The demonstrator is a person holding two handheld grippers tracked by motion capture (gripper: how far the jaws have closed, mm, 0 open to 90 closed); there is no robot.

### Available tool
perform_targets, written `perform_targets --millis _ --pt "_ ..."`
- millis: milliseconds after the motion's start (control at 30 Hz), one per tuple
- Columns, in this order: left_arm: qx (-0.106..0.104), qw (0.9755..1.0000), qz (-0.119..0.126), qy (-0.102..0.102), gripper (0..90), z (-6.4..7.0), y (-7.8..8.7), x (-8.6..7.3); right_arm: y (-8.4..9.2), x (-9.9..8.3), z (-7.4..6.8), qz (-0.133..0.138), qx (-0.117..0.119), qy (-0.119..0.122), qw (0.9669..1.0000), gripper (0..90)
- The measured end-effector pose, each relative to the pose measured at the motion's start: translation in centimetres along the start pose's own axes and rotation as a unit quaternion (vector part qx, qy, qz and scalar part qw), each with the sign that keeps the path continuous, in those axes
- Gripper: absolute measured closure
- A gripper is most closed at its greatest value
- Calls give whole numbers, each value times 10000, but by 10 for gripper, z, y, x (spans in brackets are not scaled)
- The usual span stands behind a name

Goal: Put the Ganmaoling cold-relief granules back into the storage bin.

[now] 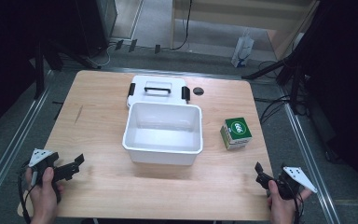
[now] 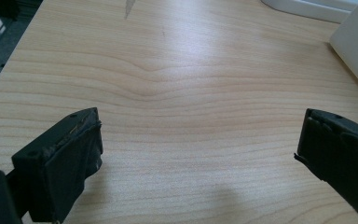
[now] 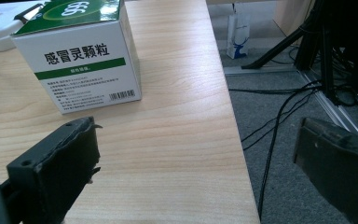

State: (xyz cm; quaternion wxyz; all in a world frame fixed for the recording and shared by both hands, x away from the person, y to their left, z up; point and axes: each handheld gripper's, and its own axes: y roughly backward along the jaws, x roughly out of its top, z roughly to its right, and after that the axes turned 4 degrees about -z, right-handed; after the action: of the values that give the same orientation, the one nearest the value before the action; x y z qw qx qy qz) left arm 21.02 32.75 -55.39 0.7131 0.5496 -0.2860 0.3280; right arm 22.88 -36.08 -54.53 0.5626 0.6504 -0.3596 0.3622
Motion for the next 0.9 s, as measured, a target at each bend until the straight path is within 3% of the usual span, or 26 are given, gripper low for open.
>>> perform_targets --millis 200,233,267,367,400,467,600,700,733,900 --pt "2 10000 -6 5 6 0 0 0 -3 2 3 -134 43 -73 9999 2" --pt "2 10000 -6 5 6 0 0 0 -3 4 3 -246 128 -224 9994 2" --pt "1 10000 -2 -17 6 1 0 0 -3 8 4 -278 364 -468 9979 1" --pt "-1 10000 -5 -6 6 1 0 0 -2 17 2 -357 455 -577 9967 1" --pt "-8 10000 -8 5 6 0 0 0 -2 25 -4 -506 288 -272 9979 1" --pt "-25 10000 -16 -8 6 0 0 0 -5 32 -8 -715 230 -2 9972 1" --pt "-47 10000 -26 -13 6 -1 0 0 -9 47 -17 -1111 247 260 9932 1" --pt "-58 10000 -29 -4 6 -1 0 0 -15 58 -25 -1534 247 593 9861 0" --pt "-65 10000 -30 8 6 -1 0 0 -17 63 -27 -1737 344 611 9823 0" --pt "-64 10000 -22 22 6 -1 0 0 -30 88 -39 -2550 351 723 9636 0"
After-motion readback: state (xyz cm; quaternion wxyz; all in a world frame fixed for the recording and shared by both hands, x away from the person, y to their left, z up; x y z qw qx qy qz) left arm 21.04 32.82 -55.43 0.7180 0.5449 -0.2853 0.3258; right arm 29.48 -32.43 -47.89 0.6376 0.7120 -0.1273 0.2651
